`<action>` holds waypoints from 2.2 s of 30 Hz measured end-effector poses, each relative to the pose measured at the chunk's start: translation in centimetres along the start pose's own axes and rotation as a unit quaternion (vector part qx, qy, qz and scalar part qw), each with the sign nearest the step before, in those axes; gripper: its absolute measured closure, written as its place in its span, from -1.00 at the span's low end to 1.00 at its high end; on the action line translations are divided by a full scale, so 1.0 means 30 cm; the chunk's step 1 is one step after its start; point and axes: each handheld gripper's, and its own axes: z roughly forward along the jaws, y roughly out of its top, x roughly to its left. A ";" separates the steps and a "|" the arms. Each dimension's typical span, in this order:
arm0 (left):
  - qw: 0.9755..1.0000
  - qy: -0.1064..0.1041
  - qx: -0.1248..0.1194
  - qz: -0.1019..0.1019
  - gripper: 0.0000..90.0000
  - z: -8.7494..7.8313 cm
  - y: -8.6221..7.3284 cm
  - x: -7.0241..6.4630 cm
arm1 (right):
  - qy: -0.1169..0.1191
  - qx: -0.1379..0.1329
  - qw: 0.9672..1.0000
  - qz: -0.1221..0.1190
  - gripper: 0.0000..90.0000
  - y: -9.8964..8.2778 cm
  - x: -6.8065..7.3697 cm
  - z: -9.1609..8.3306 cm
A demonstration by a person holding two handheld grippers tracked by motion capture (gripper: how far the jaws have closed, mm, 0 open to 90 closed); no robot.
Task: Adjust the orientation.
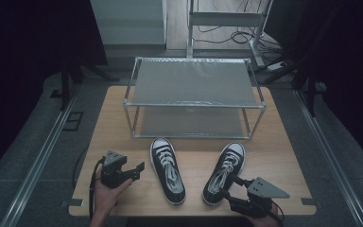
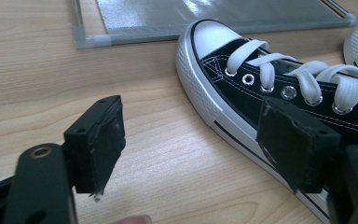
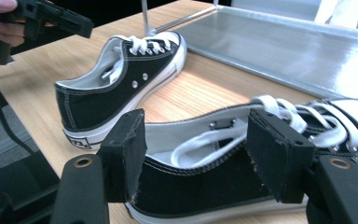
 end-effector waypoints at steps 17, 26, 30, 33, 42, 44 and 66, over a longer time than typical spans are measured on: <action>1.000 0.003 -0.003 0.010 -0.39 -0.052 -0.005 -0.008 | 0.080 0.024 0.994 -0.069 0.45 0.101 0.288 0.141; 1.000 0.002 0.002 0.010 -0.39 -0.047 -0.013 0.001 | 0.043 0.074 0.996 -0.036 0.72 0.060 0.290 0.235; 1.000 0.001 0.009 0.009 -0.39 -0.036 -0.016 -0.005 | 0.029 0.089 0.995 -0.037 0.81 0.033 0.282 0.230; 1.000 0.000 0.011 0.011 -0.39 -0.030 -0.018 -0.013 | 0.028 0.105 0.993 -0.044 0.83 0.004 0.288 0.246; 1.000 0.002 0.012 0.004 -0.39 -0.032 -0.019 0.000 | 0.052 0.117 0.990 -0.050 0.87 -0.029 0.323 0.299; 1.000 0.001 0.011 0.003 -0.39 -0.035 -0.019 0.004 | 0.065 0.114 0.990 -0.053 0.89 -0.029 0.333 0.310; 1.000 0.003 -0.005 -0.013 -0.38 -0.078 -0.021 0.051 | 0.139 0.103 0.983 -0.055 0.79 0.029 0.434 0.542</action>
